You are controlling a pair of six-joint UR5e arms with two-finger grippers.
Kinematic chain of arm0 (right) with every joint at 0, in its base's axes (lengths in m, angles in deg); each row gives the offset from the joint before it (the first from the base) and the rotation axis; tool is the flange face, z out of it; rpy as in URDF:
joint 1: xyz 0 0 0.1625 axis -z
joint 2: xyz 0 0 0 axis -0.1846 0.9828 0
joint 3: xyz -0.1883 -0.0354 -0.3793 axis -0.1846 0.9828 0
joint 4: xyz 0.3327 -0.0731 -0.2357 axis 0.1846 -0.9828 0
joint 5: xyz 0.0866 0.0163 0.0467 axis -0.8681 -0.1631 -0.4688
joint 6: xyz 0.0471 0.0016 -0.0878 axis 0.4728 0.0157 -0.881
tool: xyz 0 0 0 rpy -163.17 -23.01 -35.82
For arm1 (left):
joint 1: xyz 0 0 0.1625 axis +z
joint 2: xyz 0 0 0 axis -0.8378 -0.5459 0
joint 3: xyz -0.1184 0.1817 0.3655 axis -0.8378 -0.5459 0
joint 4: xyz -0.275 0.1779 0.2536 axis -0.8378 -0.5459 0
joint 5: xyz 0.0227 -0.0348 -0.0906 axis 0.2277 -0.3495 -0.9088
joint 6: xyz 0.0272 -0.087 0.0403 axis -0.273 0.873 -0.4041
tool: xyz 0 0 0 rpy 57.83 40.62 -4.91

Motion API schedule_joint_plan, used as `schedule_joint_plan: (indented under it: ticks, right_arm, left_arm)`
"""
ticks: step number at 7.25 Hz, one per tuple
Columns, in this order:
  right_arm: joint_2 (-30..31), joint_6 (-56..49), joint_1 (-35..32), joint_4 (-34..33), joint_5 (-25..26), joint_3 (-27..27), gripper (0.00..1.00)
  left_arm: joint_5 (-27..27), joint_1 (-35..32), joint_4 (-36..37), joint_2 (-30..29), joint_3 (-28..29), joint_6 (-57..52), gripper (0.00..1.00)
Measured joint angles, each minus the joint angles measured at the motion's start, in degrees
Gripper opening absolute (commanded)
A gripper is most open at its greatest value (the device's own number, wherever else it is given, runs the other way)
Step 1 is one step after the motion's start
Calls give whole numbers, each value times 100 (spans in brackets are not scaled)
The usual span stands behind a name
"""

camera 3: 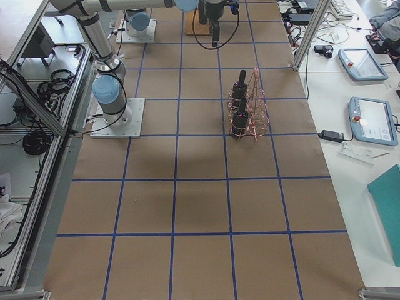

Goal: Take wine from basket and place on tray

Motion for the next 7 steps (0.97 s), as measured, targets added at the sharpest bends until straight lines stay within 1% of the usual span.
schedule_joint_plan:
  ticks: [2, 4, 5, 6, 7]
  right_arm:
    - [-4, 0, 0, 0, 0, 0, 100]
    - [-5, -2, 0, -2, 0, 0, 100]
    - [-5, -4, 7, -6, 4, 0, 100]
    - [-5, 0, 29, -6, 26, 0, 100]
    - [-5, 3, 78, -3, 54, 0, 100]
  left_arm:
    - [-45, -366, -13, 121, 279, 849, 100]
    - [-43, -1061, 15, 198, 528, 1541, 100]
    - [-40, -1417, 21, 271, 599, 1641, 100]
    - [-187, -1717, 23, 355, 628, 1676, 100]
    - [-446, -1917, 24, 424, 634, 1691, 100]
